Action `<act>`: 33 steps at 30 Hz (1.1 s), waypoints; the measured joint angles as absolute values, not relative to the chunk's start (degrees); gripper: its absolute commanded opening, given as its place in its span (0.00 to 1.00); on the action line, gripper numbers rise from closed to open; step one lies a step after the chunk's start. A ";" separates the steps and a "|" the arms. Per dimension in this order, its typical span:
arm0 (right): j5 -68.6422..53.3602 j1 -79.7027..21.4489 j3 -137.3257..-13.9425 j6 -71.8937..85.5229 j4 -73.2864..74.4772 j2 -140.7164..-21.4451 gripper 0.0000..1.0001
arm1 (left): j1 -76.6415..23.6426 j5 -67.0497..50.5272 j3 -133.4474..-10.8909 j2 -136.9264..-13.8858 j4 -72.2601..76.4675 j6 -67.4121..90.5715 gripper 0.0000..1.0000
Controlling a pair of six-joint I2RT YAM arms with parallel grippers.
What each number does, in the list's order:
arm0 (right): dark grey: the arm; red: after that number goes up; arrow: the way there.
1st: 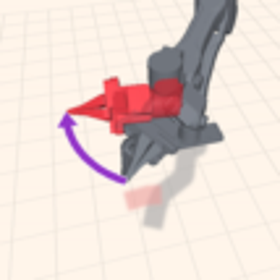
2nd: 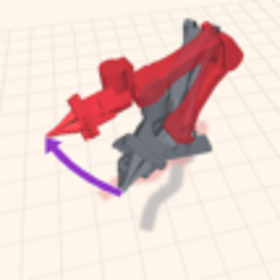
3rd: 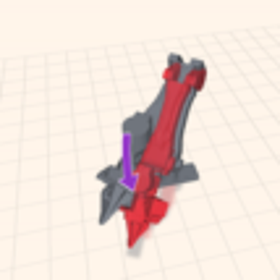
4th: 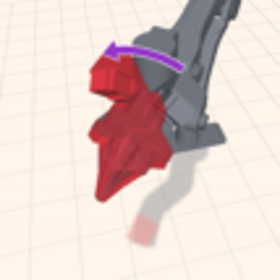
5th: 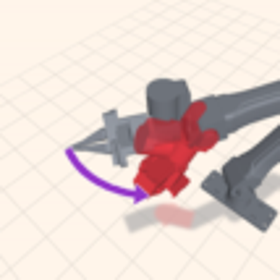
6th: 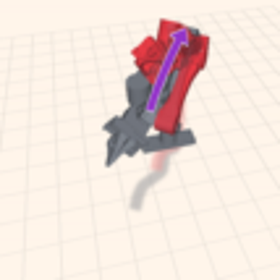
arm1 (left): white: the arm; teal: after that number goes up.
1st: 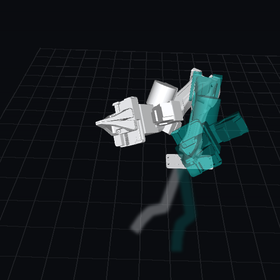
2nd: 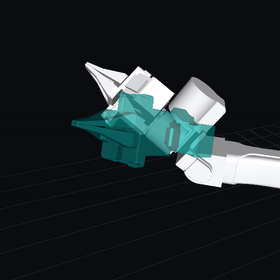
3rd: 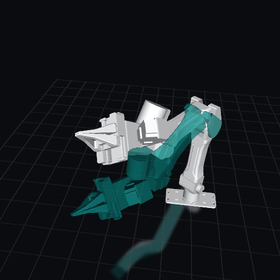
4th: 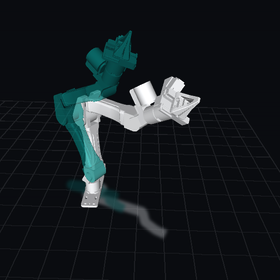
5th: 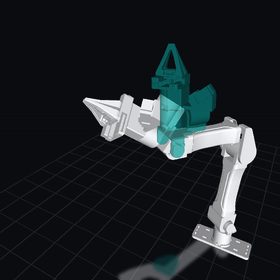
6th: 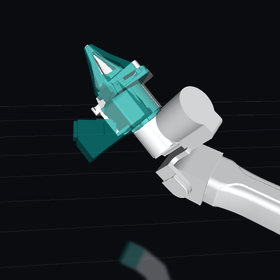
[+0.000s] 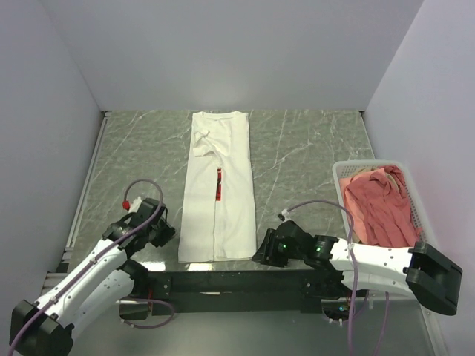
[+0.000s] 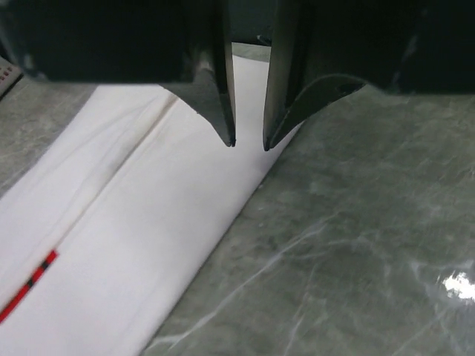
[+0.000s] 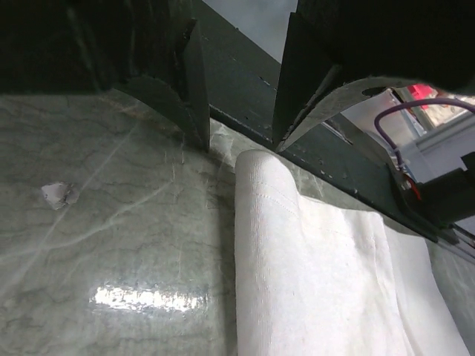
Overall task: Fold and stack the t-shirts
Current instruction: Fold the tshirt
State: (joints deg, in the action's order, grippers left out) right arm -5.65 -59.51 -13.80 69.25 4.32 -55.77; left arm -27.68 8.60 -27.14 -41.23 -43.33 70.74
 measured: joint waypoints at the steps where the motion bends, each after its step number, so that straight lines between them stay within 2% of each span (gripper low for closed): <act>1: -5.30 -59.51 -13.39 69.93 3.97 -55.35 0.47 | -27.86 8.12 -25.93 -40.93 -43.42 71.35 0.28; 4: -4.34 -59.51 -12.91 71.20 3.46 -54.87 0.47 | -29.02 6.76 -22.98 -40.88 -43.68 72.73 0.31; 8: -3.55 -59.48 -12.91 71.81 2.98 -55.18 0.47 | -33.91 6.74 -22.02 -41.60 -45.32 75.24 0.43; 13: -3.86 -59.48 -13.56 72.10 -0.14 -58.61 0.47 | -37.45 6.96 -22.02 -43.44 -45.84 77.30 0.42; 16: -4.27 -59.48 -14.31 72.05 -1.89 -61.04 0.47 | -38.96 7.14 -22.02 -44.10 -46.41 78.22 0.32; 20: -4.82 -59.48 -15.46 71.68 -2.92 -63.44 0.46 | -40.58 7.05 -21.54 -44.10 -46.35 79.00 0.30; 29: -6.33 -59.48 -17.69 69.65 -4.25 -67.44 0.44 | -43.22 5.80 -19.88 -43.62 -44.77 80.49 0.16; 30: -6.52 -59.51 -18.13 69.28 -4.16 -68.10 0.43 | -43.53 5.78 -19.86 -43.59 -44.69 80.58 0.10; 33: -6.94 -59.51 -19.44 67.88 -3.31 -69.89 0.26 | -44.14 5.41 -19.81 -43.27 -44.14 80.64 0.01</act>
